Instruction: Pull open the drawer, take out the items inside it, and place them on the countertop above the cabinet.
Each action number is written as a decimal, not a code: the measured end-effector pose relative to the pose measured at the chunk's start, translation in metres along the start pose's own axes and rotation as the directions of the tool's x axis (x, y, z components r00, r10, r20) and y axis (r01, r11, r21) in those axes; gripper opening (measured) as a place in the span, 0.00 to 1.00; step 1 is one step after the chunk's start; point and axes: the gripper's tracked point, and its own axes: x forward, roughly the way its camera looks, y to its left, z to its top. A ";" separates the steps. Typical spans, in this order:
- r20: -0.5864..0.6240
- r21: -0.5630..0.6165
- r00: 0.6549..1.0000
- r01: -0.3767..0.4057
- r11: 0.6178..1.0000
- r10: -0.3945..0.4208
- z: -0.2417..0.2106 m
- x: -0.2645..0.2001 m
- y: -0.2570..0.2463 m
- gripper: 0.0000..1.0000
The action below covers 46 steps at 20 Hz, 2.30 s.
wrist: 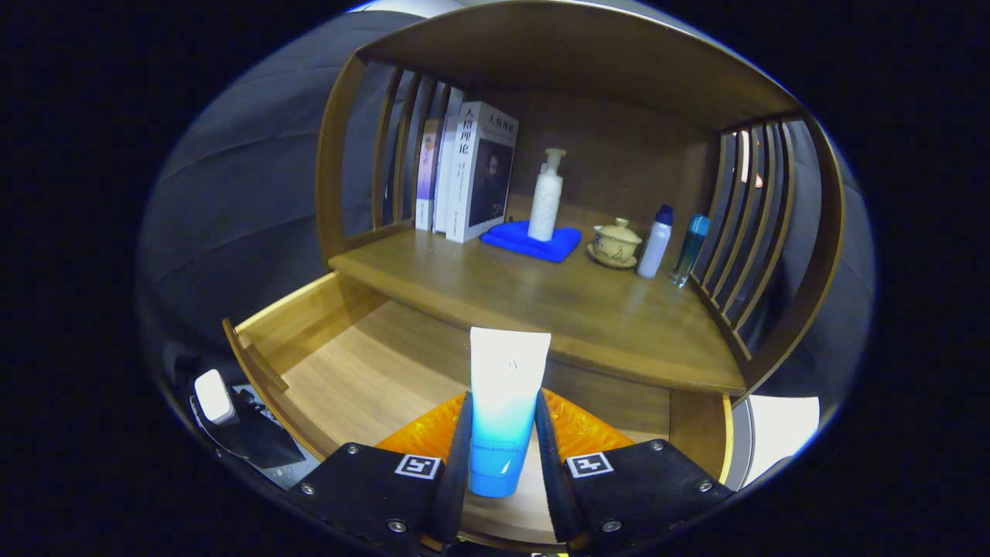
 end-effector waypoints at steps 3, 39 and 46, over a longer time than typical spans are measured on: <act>0.045 0.022 0.999 0.011 1.000 -0.012 0.023 -0.004 -0.005 0.45; -0.061 0.216 0.945 0.327 0.920 -0.322 0.055 0.128 -0.088 0.65; 0.082 0.204 0.940 0.310 0.929 -0.332 0.084 0.095 -0.068 0.95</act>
